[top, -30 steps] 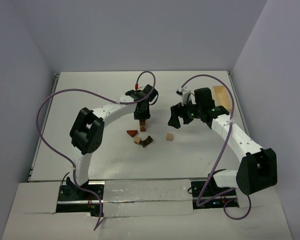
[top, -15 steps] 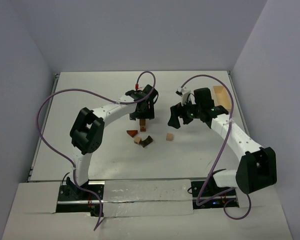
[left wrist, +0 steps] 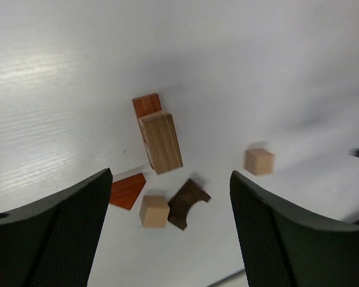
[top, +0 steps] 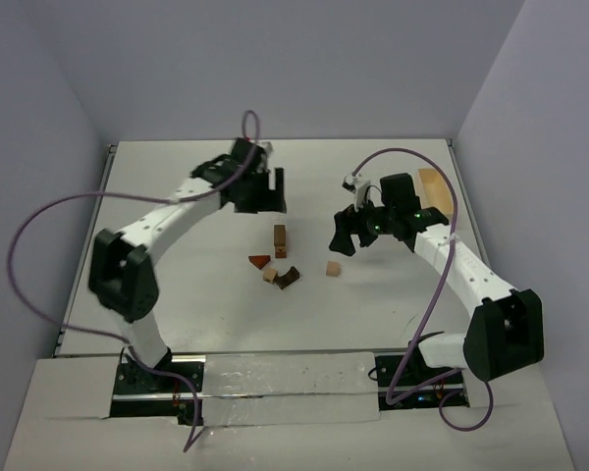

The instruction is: Build the wood block tower

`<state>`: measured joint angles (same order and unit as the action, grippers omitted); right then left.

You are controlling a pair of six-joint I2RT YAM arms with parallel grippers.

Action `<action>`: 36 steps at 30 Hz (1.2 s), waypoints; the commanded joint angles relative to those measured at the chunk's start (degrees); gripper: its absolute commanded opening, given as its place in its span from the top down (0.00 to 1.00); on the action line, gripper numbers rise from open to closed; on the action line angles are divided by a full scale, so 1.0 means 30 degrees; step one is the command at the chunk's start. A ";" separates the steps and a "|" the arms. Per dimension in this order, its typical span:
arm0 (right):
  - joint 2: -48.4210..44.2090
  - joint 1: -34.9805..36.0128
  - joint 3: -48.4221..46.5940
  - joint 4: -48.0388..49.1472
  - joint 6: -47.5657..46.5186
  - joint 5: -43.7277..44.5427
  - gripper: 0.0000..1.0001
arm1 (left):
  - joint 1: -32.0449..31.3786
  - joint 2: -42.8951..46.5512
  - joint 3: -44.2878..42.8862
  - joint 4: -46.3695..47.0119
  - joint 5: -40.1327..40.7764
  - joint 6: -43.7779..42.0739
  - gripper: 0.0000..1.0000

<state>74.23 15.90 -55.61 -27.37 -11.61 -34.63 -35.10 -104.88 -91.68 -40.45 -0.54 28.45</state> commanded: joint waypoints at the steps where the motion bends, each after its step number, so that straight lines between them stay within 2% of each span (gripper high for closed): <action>1: -0.0993 0.1230 -0.0886 -0.1221 -0.2853 -0.1074 0.14 | 0.3495 0.5817 0.1643 0.3139 -0.7154 -0.2322 0.15; 5: -0.1237 0.4828 -0.0977 -0.2782 -0.7284 0.0840 0.18 | 0.5643 0.9228 0.4531 0.3909 -0.9895 -0.3370 0.20; 6: -0.1099 0.6377 -0.1096 -0.3043 -0.8245 0.1656 0.19 | 0.6200 0.9969 0.5350 0.4247 -1.0119 -0.3412 0.21; 8: -0.0449 0.7779 -0.1515 -0.3501 -1.0187 0.2069 0.23 | 0.6864 1.1264 0.6844 0.4933 -1.0782 -0.2992 0.21; 11: 0.1496 0.9018 -0.2765 -0.4491 -1.2632 0.2116 0.27 | 0.7692 1.3167 0.8739 0.6223 -1.1688 -0.2020 0.20; 16: 0.5555 0.9943 -0.6089 -0.6525 -1.5942 0.1493 0.29 | 0.8353 1.4217 1.0251 0.6767 -1.2771 -0.1465 0.19; 17: 0.6399 1.0030 -0.6658 -0.6918 -1.6381 0.1377 0.29 | 0.8360 1.4334 1.0353 0.6775 -1.2843 -0.1502 0.14; 19: 0.7721 1.0147 -0.8218 -0.8085 -1.6944 0.1151 0.29 | 0.8360 1.4421 1.0353 0.6680 -1.2705 -0.1582 0.09; 22: 1.0203 1.0411 -0.9883 -0.9462 -1.7801 0.1084 0.28 | 0.8390 1.4488 1.0259 0.6322 -1.2601 -0.1860 0.08; 36: 1.2804 1.1185 -1.0778 -0.8750 -1.7381 0.2752 0.34 | 0.8419 1.4431 1.0063 0.6101 -1.2370 -0.1536 0.08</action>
<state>111.31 48.95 -85.34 -53.55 -64.10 -27.77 -10.11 -62.15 -59.79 -24.13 -36.53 23.35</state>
